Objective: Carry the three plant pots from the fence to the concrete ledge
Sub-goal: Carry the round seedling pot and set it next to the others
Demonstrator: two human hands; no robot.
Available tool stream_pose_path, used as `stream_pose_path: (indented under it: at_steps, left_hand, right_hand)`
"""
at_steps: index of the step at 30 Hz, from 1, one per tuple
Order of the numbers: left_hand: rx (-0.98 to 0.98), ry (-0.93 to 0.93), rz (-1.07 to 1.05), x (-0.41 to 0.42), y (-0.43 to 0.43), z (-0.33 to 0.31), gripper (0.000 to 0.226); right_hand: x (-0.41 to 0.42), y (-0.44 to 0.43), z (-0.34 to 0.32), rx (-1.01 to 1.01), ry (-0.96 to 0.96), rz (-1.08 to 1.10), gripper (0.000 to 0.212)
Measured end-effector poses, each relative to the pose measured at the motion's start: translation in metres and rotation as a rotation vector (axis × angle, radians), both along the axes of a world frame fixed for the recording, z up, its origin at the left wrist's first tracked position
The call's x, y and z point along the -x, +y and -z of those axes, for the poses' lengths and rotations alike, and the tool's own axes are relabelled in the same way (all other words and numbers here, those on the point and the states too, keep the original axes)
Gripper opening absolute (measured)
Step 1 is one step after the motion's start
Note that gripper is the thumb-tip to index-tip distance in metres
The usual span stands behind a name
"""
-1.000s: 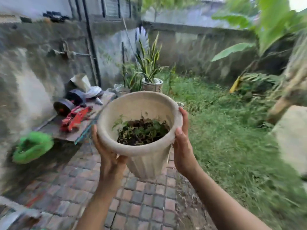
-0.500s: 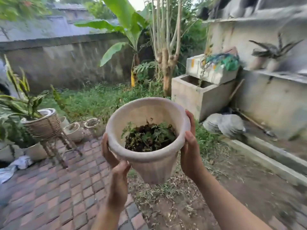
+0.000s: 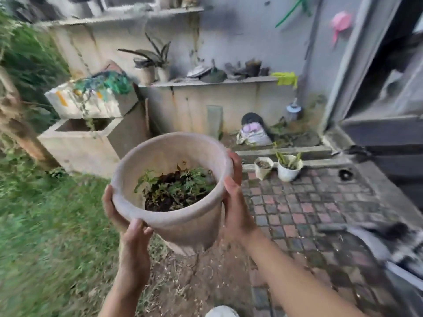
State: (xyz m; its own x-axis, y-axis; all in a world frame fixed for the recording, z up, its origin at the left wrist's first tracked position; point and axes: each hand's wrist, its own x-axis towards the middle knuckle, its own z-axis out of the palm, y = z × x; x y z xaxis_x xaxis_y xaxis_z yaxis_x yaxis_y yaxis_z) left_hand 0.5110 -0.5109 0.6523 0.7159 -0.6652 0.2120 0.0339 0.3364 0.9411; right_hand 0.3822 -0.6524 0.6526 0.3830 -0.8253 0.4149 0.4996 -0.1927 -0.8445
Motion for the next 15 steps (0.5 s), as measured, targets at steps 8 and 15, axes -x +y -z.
stream_pose_path:
  at_steps: [8,15]
  left_hand:
    - [0.076,0.040,0.270,0.090,-0.226,0.017,0.079]
    - [0.082,0.160,0.350,0.193,-0.398,0.016,0.077]
  right_hand:
    - [0.123,-0.184,0.034,-0.025,0.035,0.310,0.073]
    - [0.219,-0.347,0.022,-0.015,0.095,0.412,0.058]
